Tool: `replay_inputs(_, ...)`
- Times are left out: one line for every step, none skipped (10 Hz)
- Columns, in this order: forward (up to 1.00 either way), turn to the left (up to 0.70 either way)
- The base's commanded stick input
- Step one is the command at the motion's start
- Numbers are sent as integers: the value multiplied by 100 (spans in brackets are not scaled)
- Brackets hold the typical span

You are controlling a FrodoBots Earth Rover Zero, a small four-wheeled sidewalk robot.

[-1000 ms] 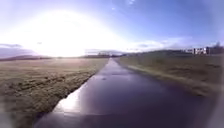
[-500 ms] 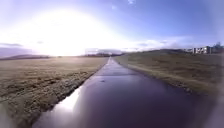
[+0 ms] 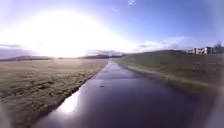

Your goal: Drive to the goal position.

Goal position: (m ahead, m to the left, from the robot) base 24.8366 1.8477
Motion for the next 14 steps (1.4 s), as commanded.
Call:
replay_inputs(100,0)
replay_inputs(100,0)
replay_inputs(100,0)
replay_inputs(100,0)
replay_inputs(100,0)
replay_inputs(100,0)
replay_inputs(100,0)
replay_inputs(100,0)
replay_inputs(100,0)
replay_inputs(100,0)
replay_inputs(100,0)
replay_inputs(100,0)
replay_inputs(100,0)
replay_inputs(100,0)
